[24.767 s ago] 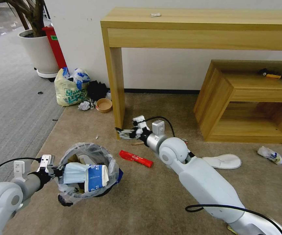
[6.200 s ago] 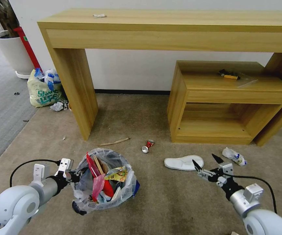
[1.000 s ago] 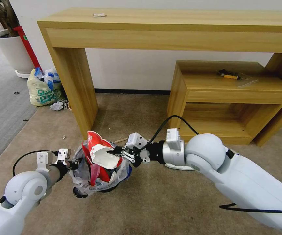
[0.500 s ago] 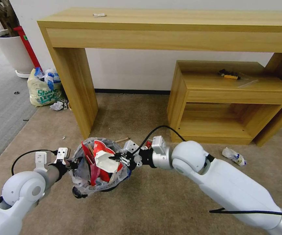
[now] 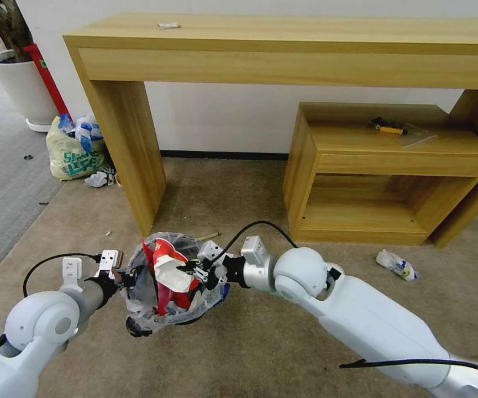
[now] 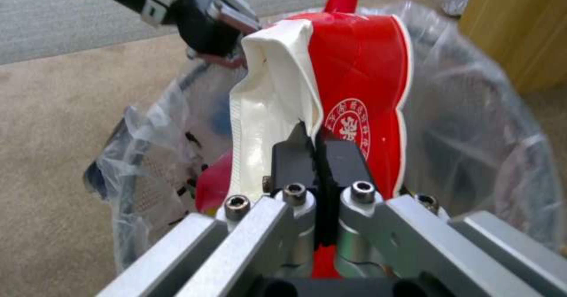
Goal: Pick up the trash bin and place the garbage on the floor into it.
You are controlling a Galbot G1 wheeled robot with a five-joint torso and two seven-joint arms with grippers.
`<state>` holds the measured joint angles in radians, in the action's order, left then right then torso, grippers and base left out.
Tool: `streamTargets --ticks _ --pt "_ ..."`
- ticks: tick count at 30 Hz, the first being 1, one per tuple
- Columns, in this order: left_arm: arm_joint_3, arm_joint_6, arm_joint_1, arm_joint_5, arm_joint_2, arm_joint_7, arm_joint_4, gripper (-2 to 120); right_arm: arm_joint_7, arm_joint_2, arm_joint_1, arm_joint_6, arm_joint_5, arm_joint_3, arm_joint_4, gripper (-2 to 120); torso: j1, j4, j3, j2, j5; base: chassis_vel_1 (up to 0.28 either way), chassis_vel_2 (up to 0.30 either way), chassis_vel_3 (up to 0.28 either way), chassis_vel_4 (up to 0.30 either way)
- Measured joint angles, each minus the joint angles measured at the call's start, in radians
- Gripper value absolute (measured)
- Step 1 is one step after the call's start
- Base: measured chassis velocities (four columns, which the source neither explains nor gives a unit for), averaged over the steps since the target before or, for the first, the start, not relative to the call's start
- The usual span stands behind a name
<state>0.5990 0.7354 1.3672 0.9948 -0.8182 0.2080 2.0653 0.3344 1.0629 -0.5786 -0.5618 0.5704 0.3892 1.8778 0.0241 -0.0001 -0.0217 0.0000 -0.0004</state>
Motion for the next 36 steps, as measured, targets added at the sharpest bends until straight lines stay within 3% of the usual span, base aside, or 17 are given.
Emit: streamTargets --ticks 11,28,31,36 --pt "0.003 0.000 -0.003 0.008 0.002 0.000 0.002 0 -0.086 0.043 0.010 -0.004 0.011 0.027 -0.035 1 0.000 0.0000 0.000 0.000 0.0000 0.000 0.000 0.000 0.000" --pt "0.007 0.000 -0.012 0.007 0.002 -0.014 -0.033 0 -0.171 0.009 0.010 0.019 0.065 0.025 0.016 60 0.000 -0.0001 0.000 0.000 0.0000 0.000 0.000 0.000 0.000" --pt "0.010 0.000 -0.013 0.007 0.004 -0.016 -0.038 0 -0.196 0.014 0.009 0.022 0.081 0.007 0.030 76 0.000 0.0000 0.000 0.000 0.0000 0.000 0.000 0.000 0.000" --pt "0.020 0.000 -0.011 0.007 0.005 -0.020 -0.043 0 -0.230 0.010 0.004 0.021 0.116 -0.032 0.065 90 0.000 0.0001 0.000 0.000 0.0001 0.000 0.000 0.000 0.000"
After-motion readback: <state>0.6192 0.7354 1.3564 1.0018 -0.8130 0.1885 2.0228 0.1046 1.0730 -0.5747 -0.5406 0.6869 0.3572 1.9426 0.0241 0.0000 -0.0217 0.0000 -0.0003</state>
